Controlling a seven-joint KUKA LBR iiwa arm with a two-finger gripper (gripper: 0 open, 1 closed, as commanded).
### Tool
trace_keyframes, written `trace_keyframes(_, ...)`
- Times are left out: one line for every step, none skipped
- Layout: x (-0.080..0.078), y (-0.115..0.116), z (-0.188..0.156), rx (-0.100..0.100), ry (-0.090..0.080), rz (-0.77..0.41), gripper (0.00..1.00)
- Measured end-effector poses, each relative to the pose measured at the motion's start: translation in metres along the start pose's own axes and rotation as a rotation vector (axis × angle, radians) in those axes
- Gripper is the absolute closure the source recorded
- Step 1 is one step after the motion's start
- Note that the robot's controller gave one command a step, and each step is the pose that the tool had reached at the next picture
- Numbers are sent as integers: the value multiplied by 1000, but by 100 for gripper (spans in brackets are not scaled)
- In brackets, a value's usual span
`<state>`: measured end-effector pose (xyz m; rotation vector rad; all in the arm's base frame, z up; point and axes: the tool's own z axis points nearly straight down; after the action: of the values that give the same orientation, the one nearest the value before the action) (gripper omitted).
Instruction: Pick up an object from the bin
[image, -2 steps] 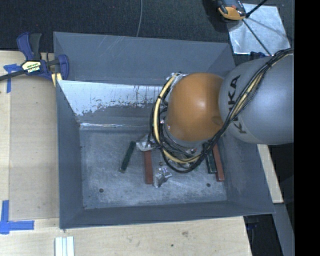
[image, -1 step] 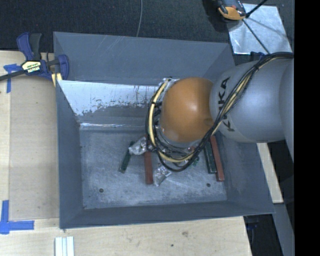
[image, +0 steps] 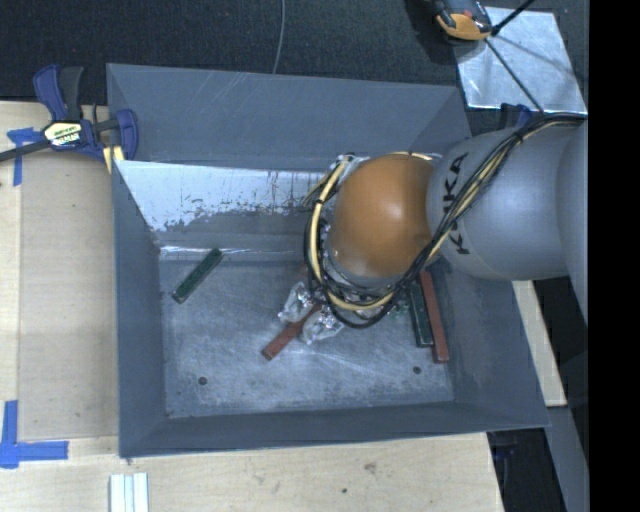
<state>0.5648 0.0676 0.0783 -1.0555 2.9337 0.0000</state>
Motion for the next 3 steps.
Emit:
trace_keyframes(0,0,0,0,0,0,100)
trace_keyframes(-17,-3,-113,-7,19,9,100)
trace_keyframes(-17,-3,-113,-8,20,9,0)
